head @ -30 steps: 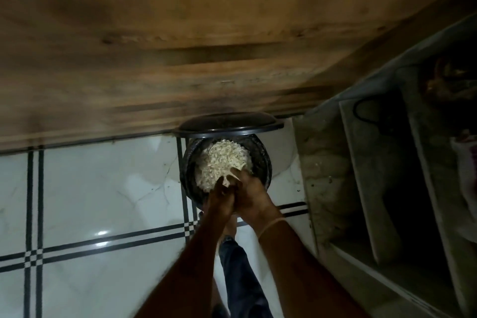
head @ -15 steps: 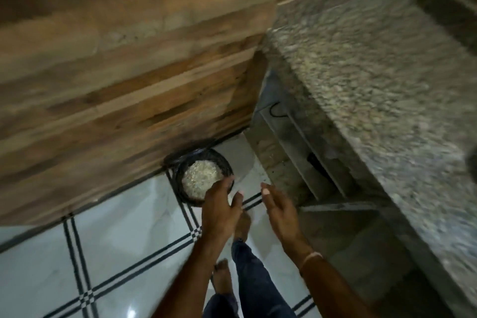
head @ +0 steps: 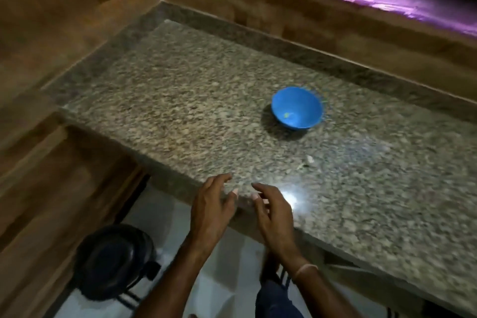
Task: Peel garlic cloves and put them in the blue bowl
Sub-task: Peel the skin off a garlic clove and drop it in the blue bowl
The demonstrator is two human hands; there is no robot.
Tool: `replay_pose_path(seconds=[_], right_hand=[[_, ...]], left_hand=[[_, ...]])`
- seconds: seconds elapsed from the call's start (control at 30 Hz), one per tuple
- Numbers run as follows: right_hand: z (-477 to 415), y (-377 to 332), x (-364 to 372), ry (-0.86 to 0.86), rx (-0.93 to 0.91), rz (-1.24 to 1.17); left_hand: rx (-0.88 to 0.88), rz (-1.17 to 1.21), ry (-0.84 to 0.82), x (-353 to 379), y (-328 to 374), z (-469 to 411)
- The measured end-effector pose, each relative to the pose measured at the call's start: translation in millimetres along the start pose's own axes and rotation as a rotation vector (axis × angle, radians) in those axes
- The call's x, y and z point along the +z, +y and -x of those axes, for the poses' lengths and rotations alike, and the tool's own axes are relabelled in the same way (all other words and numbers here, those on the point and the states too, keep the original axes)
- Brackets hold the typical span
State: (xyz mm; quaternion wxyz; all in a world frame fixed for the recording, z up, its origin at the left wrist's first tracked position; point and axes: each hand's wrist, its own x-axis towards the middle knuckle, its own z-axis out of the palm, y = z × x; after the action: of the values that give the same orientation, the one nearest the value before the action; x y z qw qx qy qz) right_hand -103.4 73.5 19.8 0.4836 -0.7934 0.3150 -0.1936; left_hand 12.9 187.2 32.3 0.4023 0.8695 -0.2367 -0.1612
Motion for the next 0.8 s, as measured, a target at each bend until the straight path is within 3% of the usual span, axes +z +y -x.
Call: replay_pose_path(seconds=[0.17,0.37,0.57,0.8], right_hand=[[-52,58,-83,0.112,0.052,0.072],[-113,117,-137,0.14,0.09,0.403],[-148,129,-139,-0.011,0.086,0.65],[-153,115,-141,-0.029,0.108,0.666]], left_hand=[[0.019,-0.026,-0.11,87,57,-46],[0.049,-0.169,-0.176,146,71,-83],[0.094,-0.192,-0.158,147,77,-87],[0.209,-0.074,0.037,127,148,-162]])
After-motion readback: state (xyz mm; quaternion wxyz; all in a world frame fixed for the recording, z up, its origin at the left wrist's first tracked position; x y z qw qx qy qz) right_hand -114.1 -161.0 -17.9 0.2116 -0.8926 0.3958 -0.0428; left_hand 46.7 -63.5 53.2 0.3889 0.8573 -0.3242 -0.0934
